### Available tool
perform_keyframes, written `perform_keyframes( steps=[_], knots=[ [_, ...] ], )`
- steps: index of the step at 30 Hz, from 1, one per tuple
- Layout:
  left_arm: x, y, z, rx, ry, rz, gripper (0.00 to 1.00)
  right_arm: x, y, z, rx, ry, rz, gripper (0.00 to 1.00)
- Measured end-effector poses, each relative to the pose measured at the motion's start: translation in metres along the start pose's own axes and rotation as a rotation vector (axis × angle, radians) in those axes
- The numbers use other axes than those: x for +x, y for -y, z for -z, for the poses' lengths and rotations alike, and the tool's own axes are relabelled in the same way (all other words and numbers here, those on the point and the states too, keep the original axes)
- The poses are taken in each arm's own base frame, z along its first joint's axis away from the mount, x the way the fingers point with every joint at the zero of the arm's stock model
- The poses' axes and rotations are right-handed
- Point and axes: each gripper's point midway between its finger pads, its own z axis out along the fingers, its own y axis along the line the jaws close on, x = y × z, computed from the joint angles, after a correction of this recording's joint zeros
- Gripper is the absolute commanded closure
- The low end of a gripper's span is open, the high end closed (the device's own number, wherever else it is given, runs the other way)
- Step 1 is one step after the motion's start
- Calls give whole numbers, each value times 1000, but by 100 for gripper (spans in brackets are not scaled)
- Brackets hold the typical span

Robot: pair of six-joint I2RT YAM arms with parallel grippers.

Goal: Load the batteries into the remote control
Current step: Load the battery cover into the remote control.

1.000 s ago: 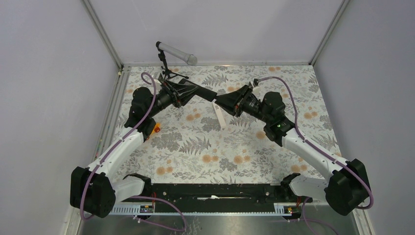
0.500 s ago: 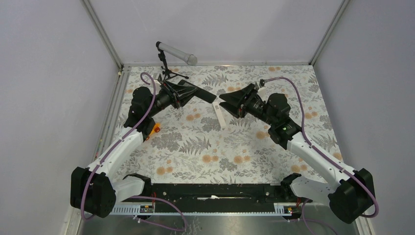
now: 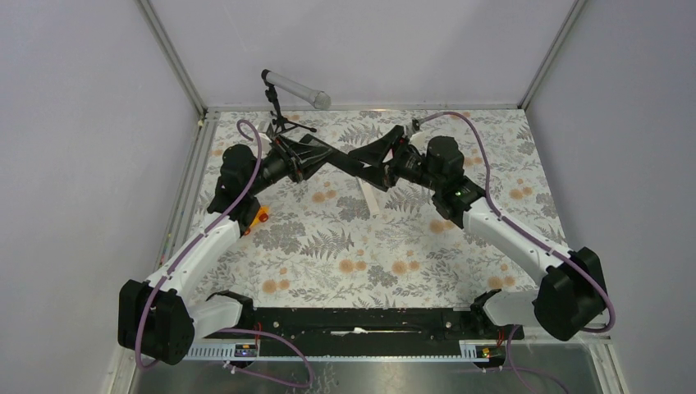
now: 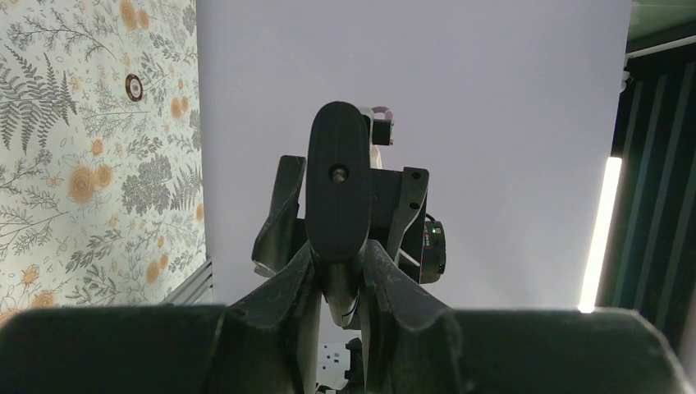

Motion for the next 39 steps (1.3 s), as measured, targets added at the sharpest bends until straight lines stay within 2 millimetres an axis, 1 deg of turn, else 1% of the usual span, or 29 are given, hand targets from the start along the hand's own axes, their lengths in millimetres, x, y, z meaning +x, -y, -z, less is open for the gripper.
perform_keyframes(
  steps=[2, 6, 9, 12, 14, 24, 30, 37, 39],
  knots=[
    [0, 2, 0, 3, -2, -5, 100, 4, 1, -7, 4, -23, 3, 24],
    [1, 4, 0, 10, -6, -14, 100, 10, 4, -12, 11, -45, -1, 29],
    [1, 5, 0, 12, -7, -20, 100, 10, 7, -14, 17, -47, -4, 38],
    [1, 4, 0, 9, -9, -24, 100, 9, 5, -14, 12, -46, -2, 48],
    [1, 4, 0, 9, -9, -24, 100, 9, 3, -14, 6, -45, 2, 52],
    [1, 4, -1, 12, -13, -19, 100, 10, -1, -15, 0, -45, 5, 56],
    [3, 7, -2, 18, -12, 18, 100, 15, -9, -27, -38, -41, 26, 58],
    [9, 8, -5, 17, -21, 58, 100, 15, -17, -36, -87, -14, 56, 73],
    [8, 9, -6, 18, -13, 64, 100, 14, -18, -38, -96, -6, 58, 76]
  ],
)
